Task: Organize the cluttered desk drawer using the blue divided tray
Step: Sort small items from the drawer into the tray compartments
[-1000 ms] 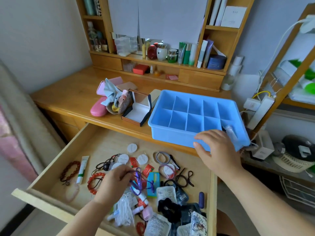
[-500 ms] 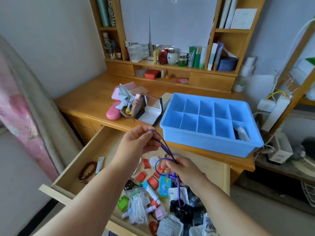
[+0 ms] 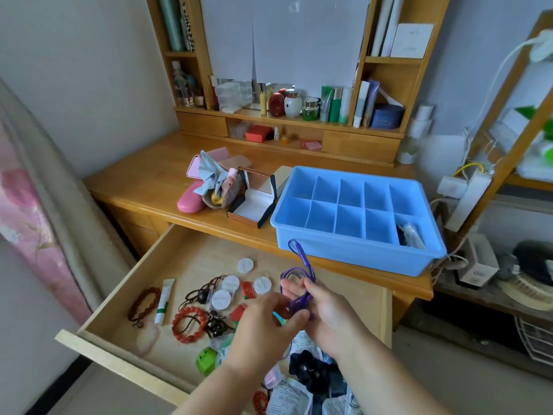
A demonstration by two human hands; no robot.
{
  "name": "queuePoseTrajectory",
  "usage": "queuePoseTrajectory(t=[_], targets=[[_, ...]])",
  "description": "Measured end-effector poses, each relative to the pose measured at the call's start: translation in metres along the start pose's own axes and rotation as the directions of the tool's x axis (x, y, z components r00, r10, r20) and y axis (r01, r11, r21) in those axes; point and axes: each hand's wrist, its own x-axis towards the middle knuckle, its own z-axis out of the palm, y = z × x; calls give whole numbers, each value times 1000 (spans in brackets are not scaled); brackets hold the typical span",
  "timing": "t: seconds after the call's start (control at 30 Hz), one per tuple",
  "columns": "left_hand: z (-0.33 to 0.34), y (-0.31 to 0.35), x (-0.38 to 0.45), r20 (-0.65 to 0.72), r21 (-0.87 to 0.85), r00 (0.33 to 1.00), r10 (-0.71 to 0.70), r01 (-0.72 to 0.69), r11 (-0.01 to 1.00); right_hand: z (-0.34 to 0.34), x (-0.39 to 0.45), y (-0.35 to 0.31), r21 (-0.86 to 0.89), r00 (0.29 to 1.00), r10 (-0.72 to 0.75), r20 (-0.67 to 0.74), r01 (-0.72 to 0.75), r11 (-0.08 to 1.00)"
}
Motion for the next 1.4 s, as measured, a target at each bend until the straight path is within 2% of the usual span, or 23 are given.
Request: queuePoseTrajectory(t=[0.1,0.17,0.23,0.3,0.37,0.4,0.53,0.63,0.7,0.77,0.8,0.87,0.97,1.03,1.07,1.17,1.23,1.33,1.4], targets=[[0,3,4,7,-7,1000,-4,4,1000,1,-4,9,0,1000,-6,17,6,1000],[-8,6,10,13,-189,992,-126,126,974,-4,-5,9,-32,1000,-26,-15,25,999],[-20,9,18,29,-343,981,-191,190,920,-12,-7,6,-162,997,-51,-55,41,986],[-32,16,22,49,-351,989,-139,148,925,-21,-12,4,-387,996,-59,-65,29,922],[-39,26,24,59,-311,998,-38,55,949,-29,-17,5,-563,996,-69,-50,29,826],[-42,32,25,57,-264,998,9,7,965,-31,-20,5,-597,996,-78,-48,34,802],[-52,52,34,27,-27,984,177,-177,984,-39,-31,4,-517,969,-211,-126,118,848],[-61,61,39,41,47,979,201,-203,978,-44,-41,-3,-523,943,-303,-141,189,831],[-65,65,42,77,-6,984,160,-160,987,-47,-46,-9,-618,901,-417,-124,259,742],[-67,67,43,125,-21,980,153,-151,988,-47,-51,-16,-699,814,-575,-86,362,616],[-66,69,43,151,-18,975,161,-160,987,-45,-54,-21,-726,773,-634,-39,414,549],[-64,73,42,205,-59,964,172,-163,985,-37,-56,-27,-773,740,-667,86,471,424],[-57,80,38,269,-193,947,177,-128,973,-23,-53,-34,-819,740,-610,283,518,248],[-55,86,36,286,-279,938,194,-113,954,-11,-51,-35,-799,759,-506,410,566,201],[-56,89,36,286,-334,937,199,-97,937,-8,-49,-34,-789,777,-441,449,577,212],[-62,98,36,245,-501,953,177,-32,865,-7,-43,-26,-785,855,-289,431,513,346],[-69,99,38,145,-533,976,160,-59,844,-10,-39,-19,-816,883,-259,391,463,347],[-79,91,43,-25,-455,991,133,-130,881,-20,-35,-18,-906,923,-208,324,366,211],[-87,80,48,-132,-492,989,70,-127,861,-29,-32,-20,-960,961,-86,263,270,78]])
